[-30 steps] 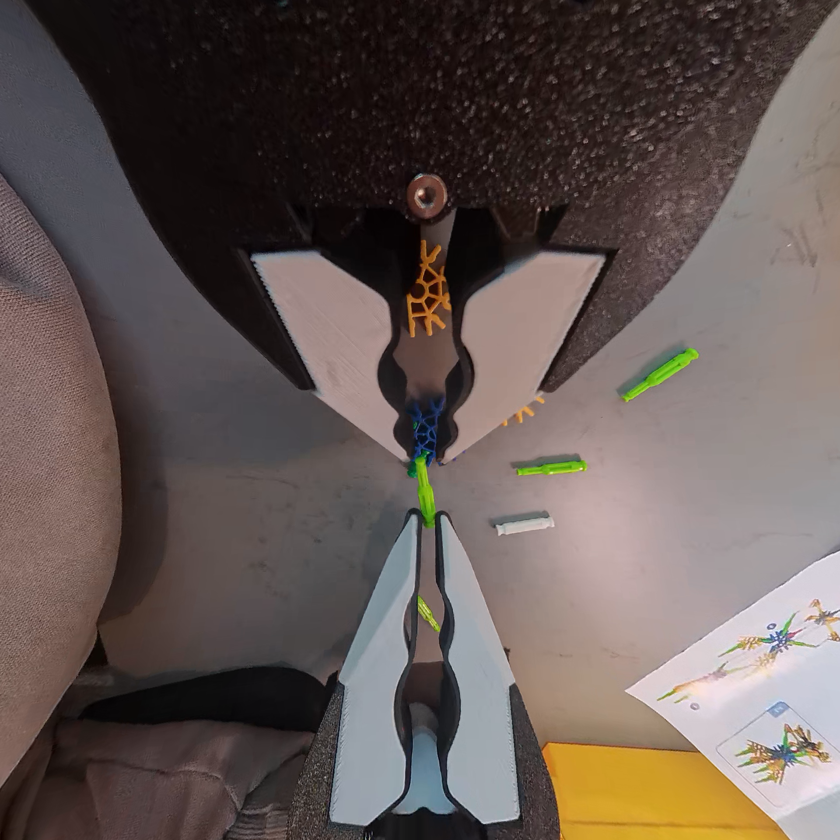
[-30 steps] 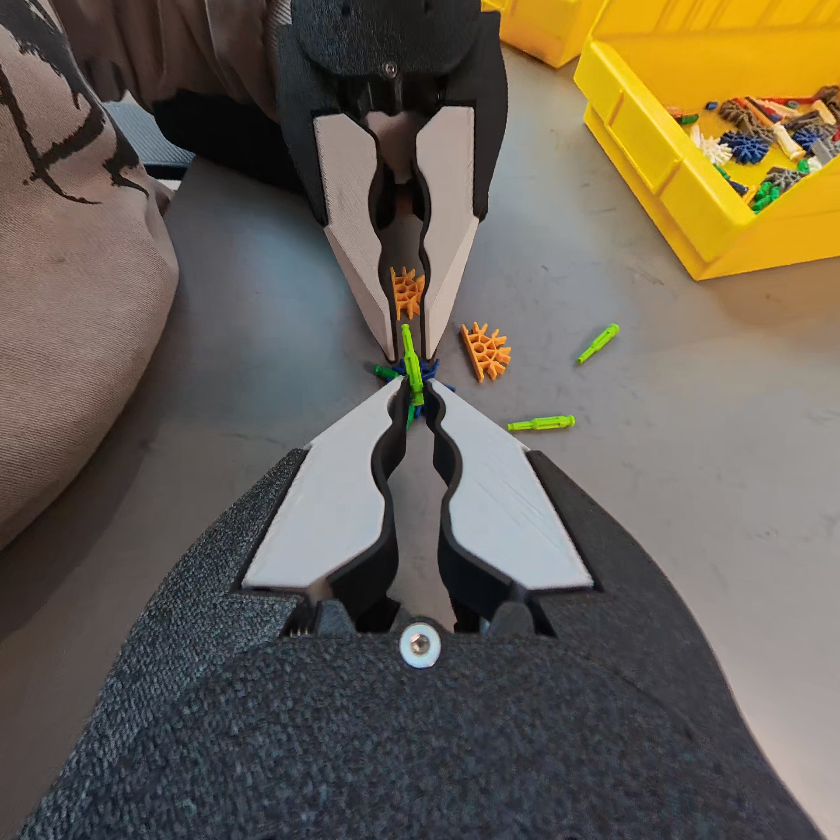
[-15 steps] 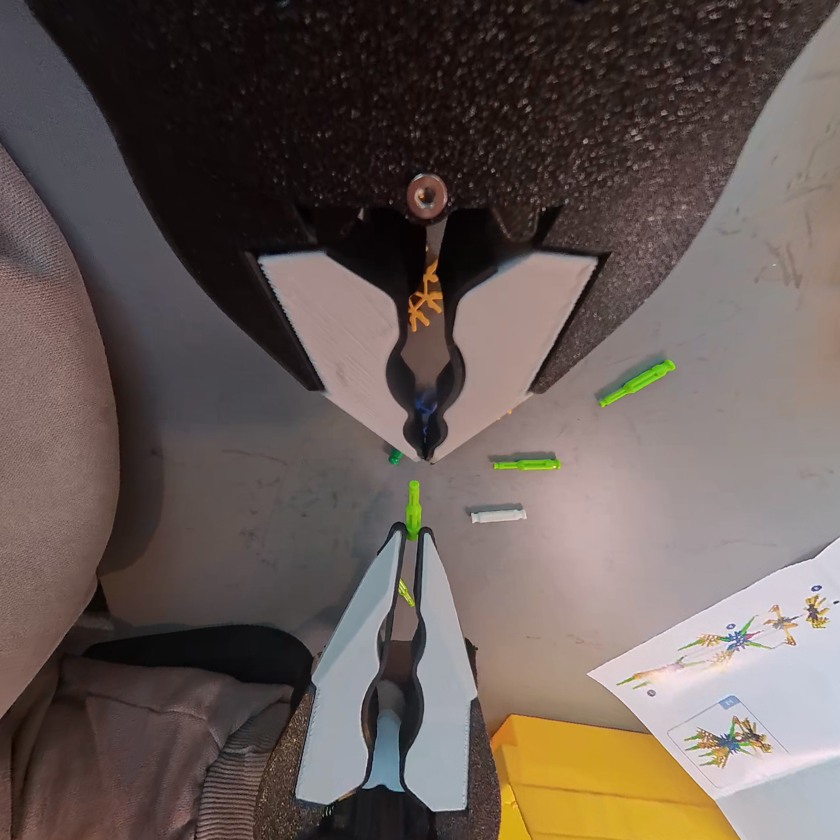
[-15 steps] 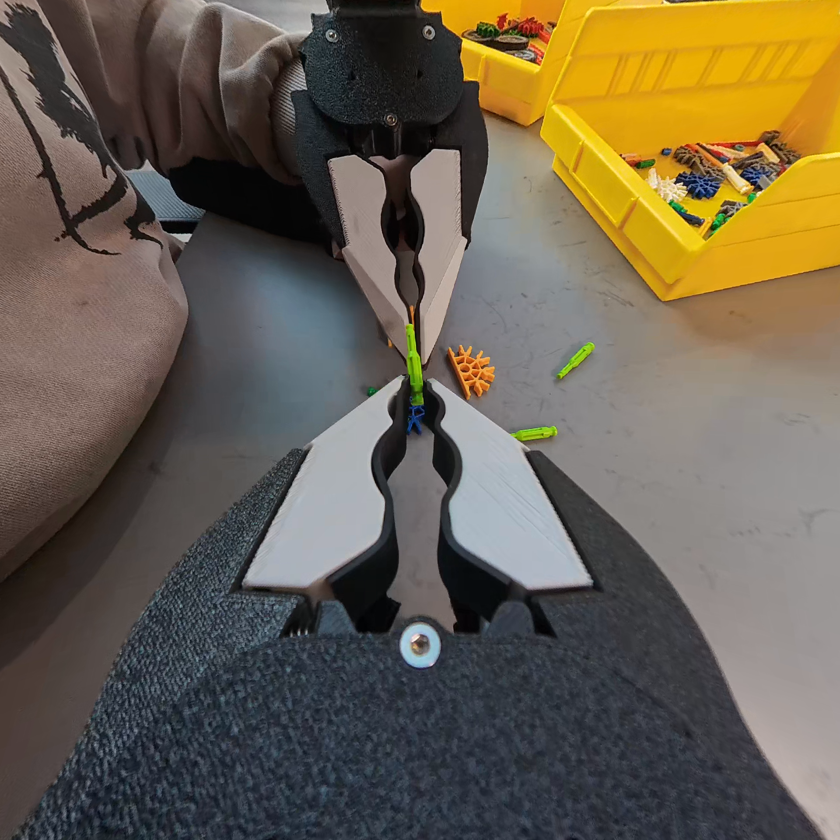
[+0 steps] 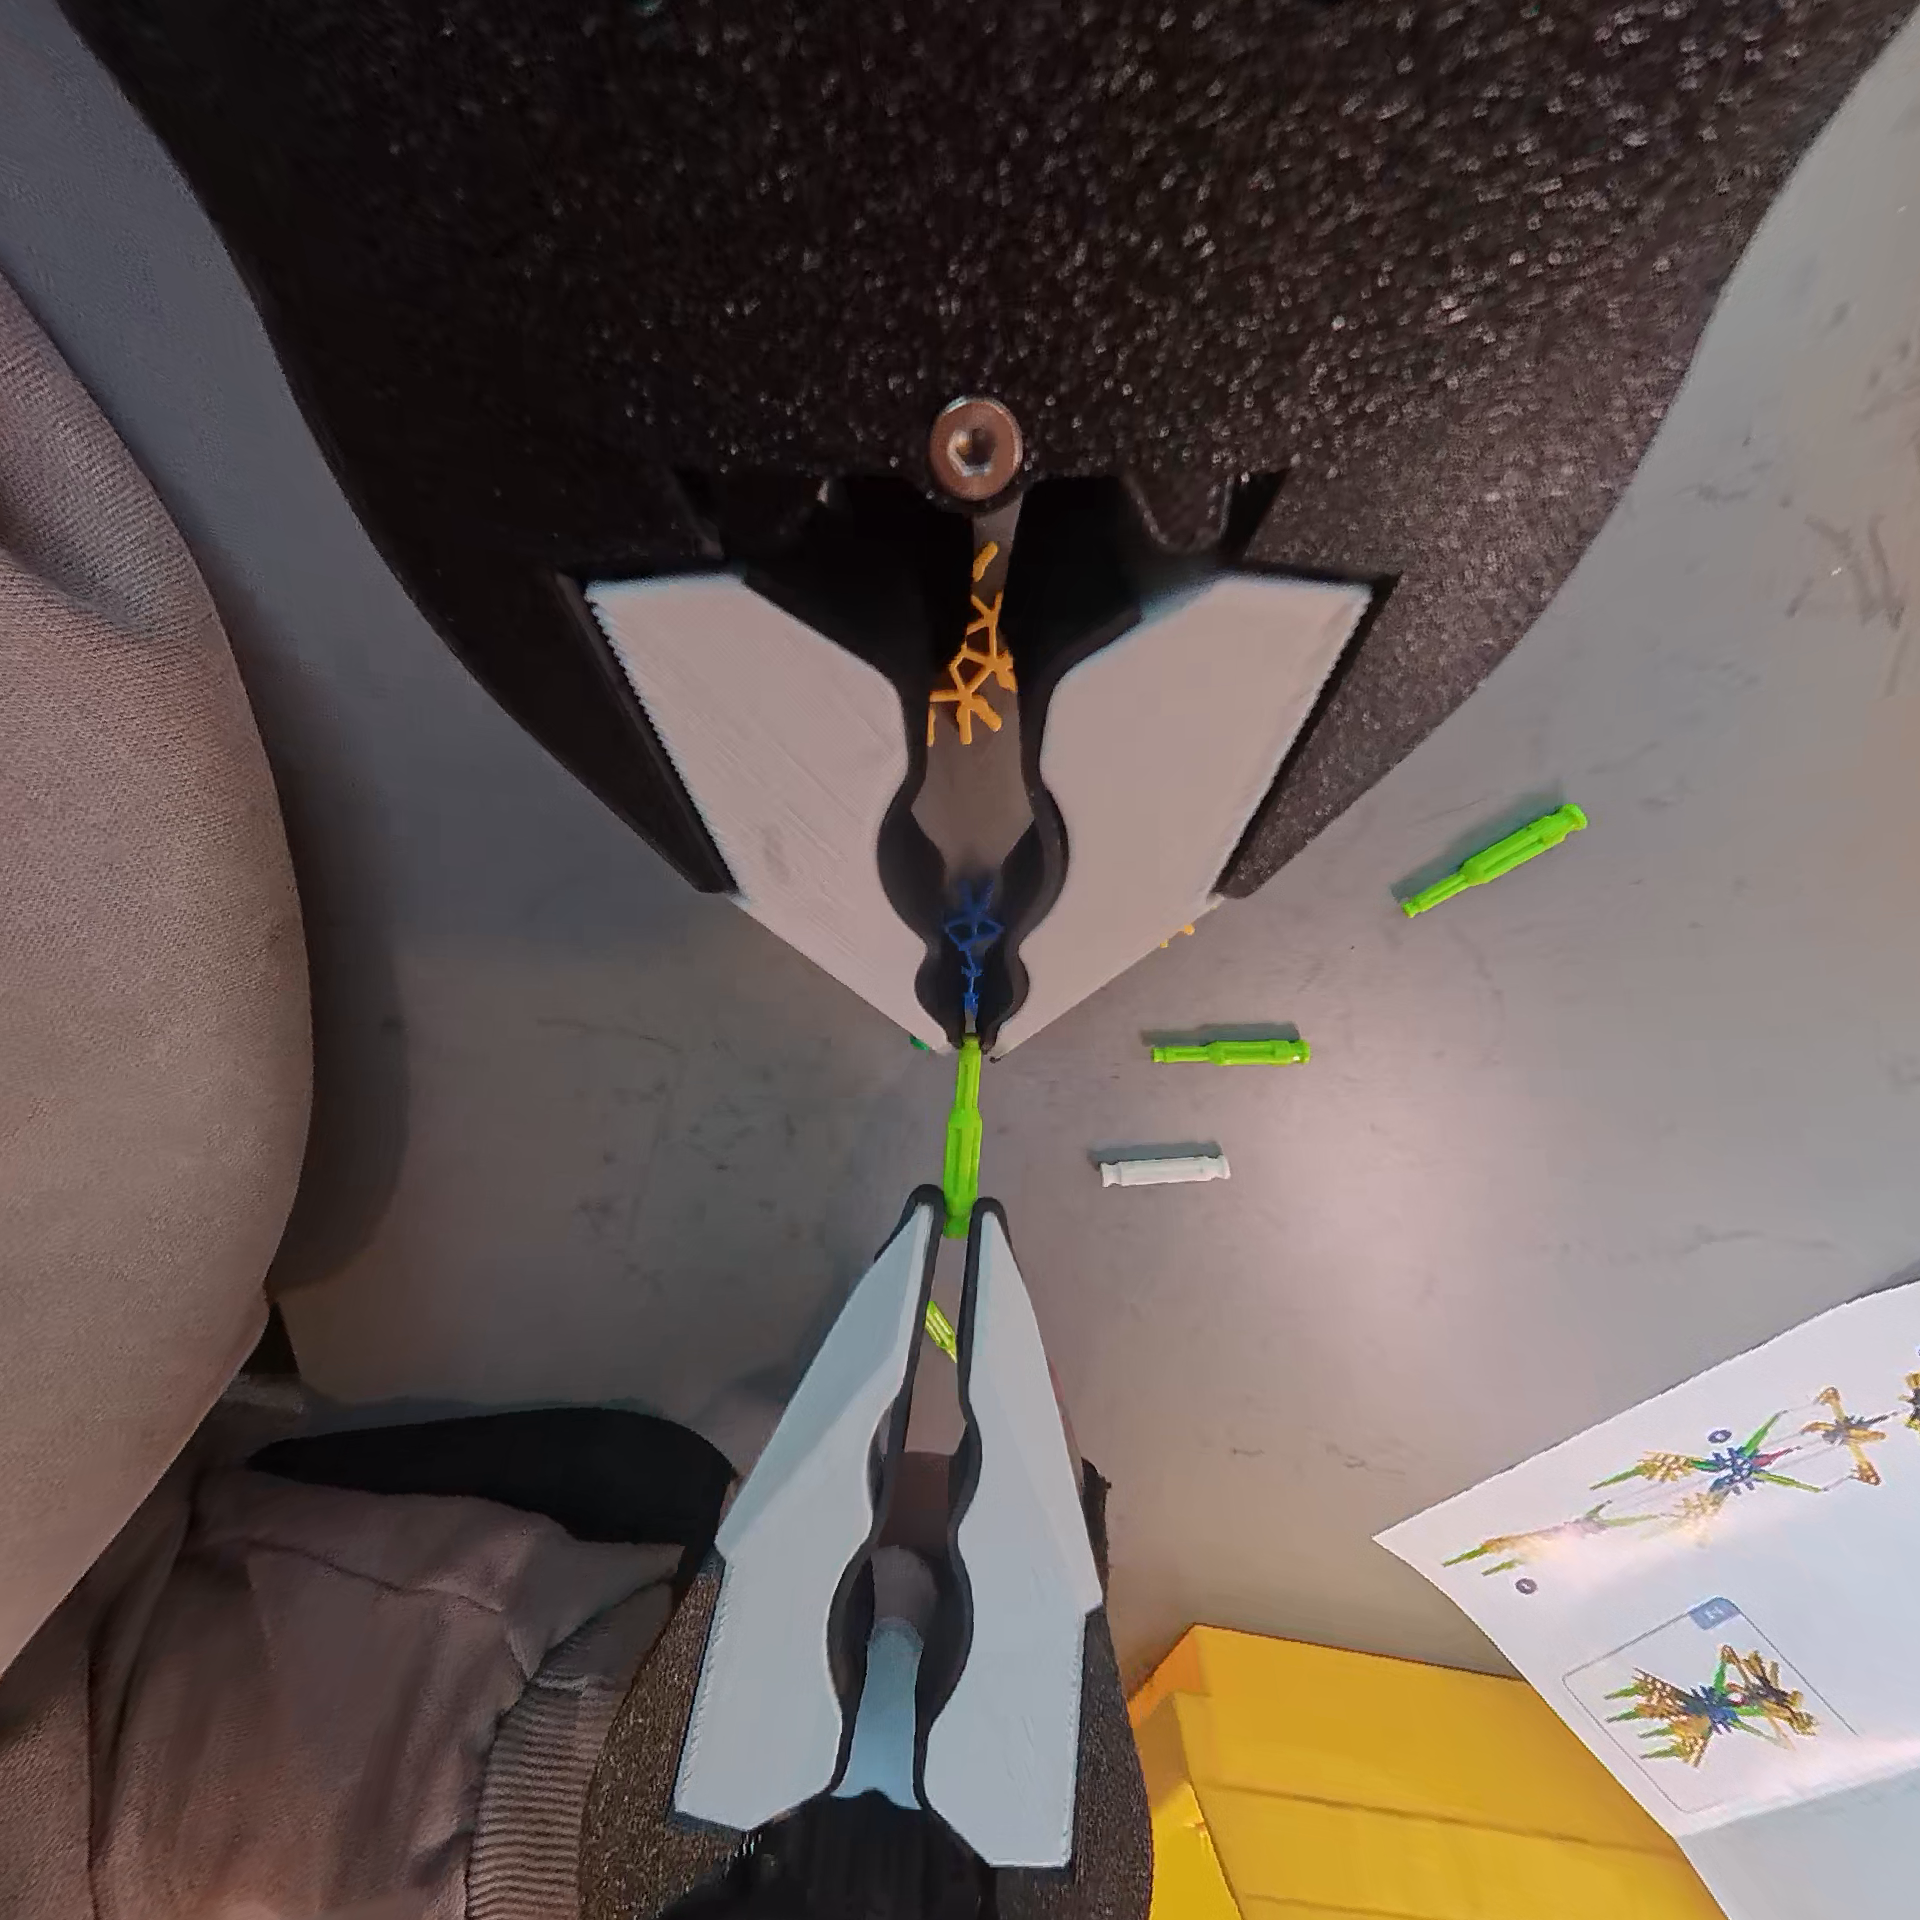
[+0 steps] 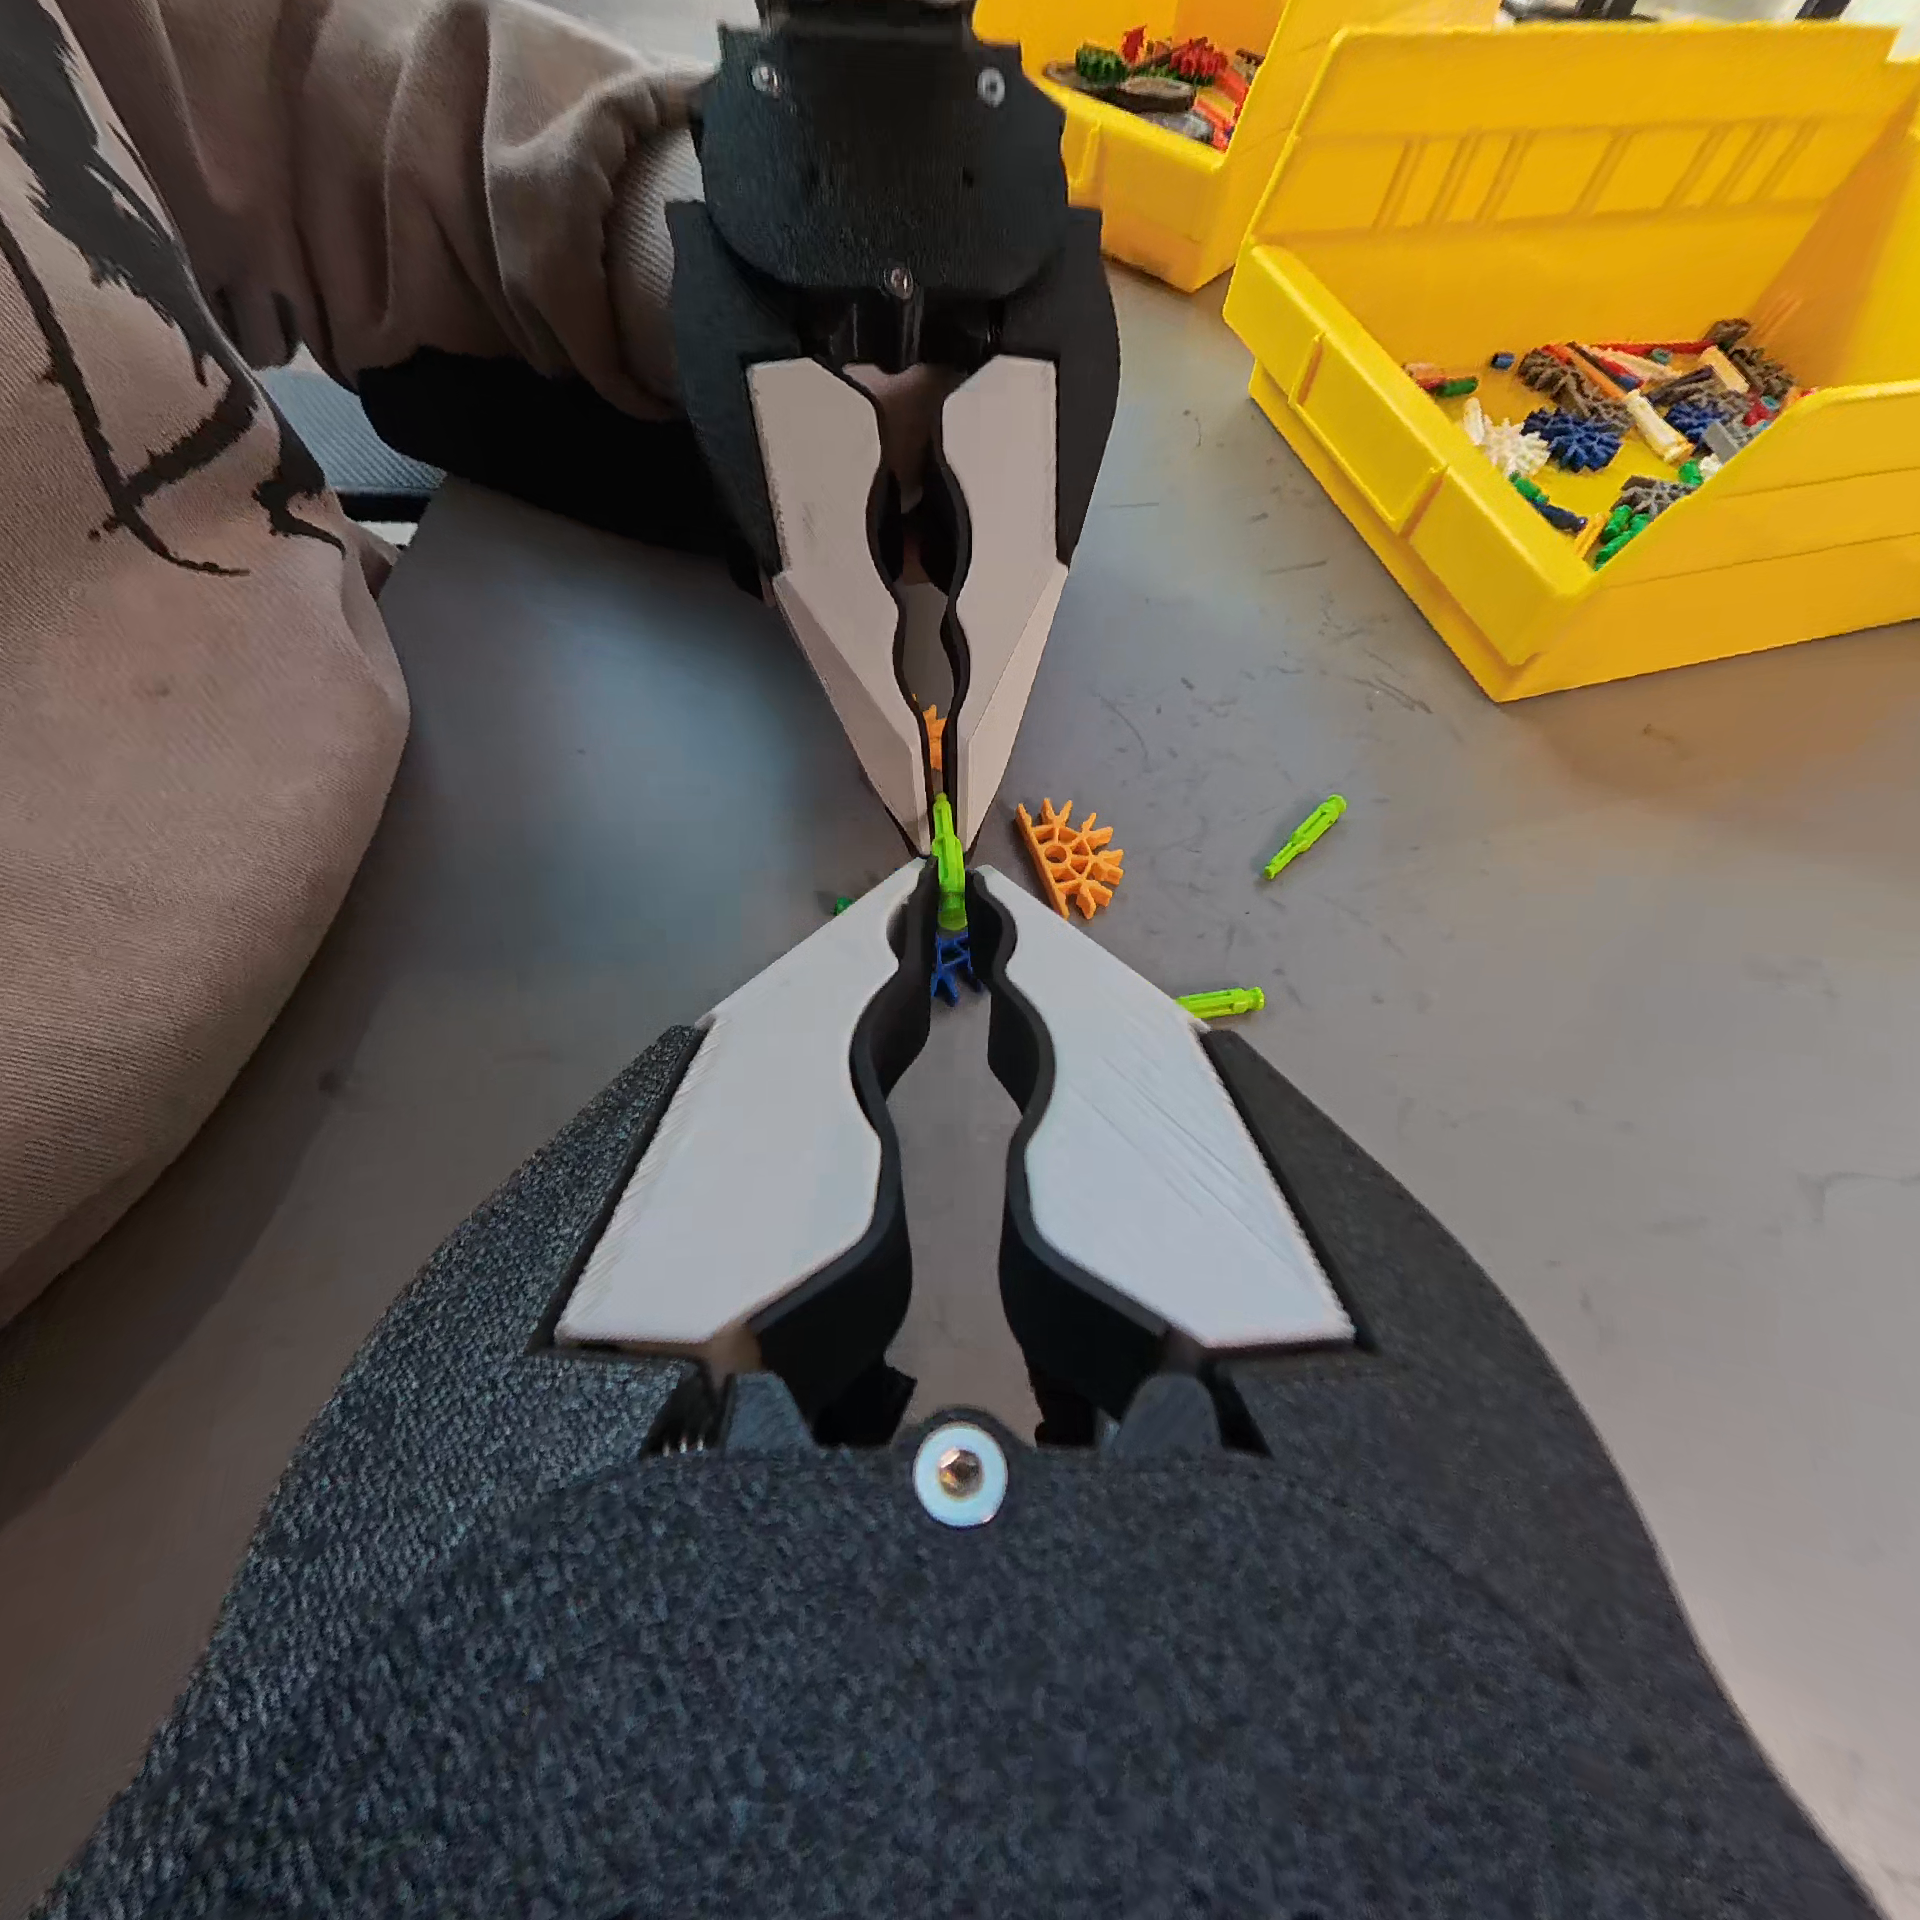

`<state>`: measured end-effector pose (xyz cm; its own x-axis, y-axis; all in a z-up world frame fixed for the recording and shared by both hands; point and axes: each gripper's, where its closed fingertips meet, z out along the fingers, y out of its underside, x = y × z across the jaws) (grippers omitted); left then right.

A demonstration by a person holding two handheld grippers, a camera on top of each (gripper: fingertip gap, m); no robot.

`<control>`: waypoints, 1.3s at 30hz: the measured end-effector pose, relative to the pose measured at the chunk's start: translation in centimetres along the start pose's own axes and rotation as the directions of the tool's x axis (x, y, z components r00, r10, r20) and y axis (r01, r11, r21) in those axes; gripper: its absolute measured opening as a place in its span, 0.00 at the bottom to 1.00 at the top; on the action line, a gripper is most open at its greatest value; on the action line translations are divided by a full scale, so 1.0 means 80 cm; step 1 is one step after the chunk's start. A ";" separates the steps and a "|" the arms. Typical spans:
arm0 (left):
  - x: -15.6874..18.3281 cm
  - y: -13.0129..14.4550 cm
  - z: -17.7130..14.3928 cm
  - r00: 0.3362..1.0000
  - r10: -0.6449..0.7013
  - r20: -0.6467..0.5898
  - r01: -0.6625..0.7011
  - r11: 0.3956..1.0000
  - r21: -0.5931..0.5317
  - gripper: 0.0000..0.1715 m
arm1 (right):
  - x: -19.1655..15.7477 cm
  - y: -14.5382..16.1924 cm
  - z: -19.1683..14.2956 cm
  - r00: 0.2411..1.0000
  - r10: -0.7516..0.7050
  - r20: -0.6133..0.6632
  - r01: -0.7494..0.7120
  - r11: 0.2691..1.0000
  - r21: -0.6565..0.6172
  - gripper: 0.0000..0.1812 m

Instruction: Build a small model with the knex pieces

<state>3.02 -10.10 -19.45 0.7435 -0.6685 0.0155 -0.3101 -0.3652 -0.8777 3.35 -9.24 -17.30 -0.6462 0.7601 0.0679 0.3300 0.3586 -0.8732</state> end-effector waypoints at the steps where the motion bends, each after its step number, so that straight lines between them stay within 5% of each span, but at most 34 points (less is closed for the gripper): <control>1: 0.001 -0.003 0.000 1.000 -0.009 -0.009 0.009 1.000 0.016 0.01 | -0.001 -0.008 -0.003 1.000 0.010 0.007 -0.010 0.999 0.033 0.01; 7: 0.009 -0.025 -0.005 0.999 -0.025 -0.048 0.030 0.993 0.111 0.01 | -0.001 -0.035 -0.004 0.999 0.041 0.012 -0.043 0.986 0.163 0.01; 15: -0.013 -0.048 -0.029 0.995 -0.096 0.005 0.092 0.967 0.240 0.01 | 0.017 -0.049 -0.024 0.986 0.163 0.040 -0.168 0.943 0.286 0.18; 26: -0.021 -0.067 -0.038 0.989 -0.150 -0.002 0.142 0.930 0.338 0.01 | 0.026 -0.078 -0.018 0.969 0.246 0.036 -0.237 0.872 0.429 0.02; 31: -0.013 -0.059 -0.027 0.986 -0.160 -0.037 0.163 0.944 0.286 0.01 | 0.021 -0.079 -0.013 0.971 0.235 0.041 -0.230 0.877 0.421 0.02; 39: -0.020 -0.040 -0.025 0.994 -0.100 0.047 0.090 0.978 0.187 0.08 | 0.027 -0.044 -0.005 0.980 0.192 -0.047 -0.177 0.958 0.226 0.02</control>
<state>1.58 -9.17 -15.73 0.7980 -0.5972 0.0810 -0.1259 -0.2967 -0.9467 1.07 -8.60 -13.90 -0.5376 0.8395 -0.0786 0.2751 0.0864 -0.9575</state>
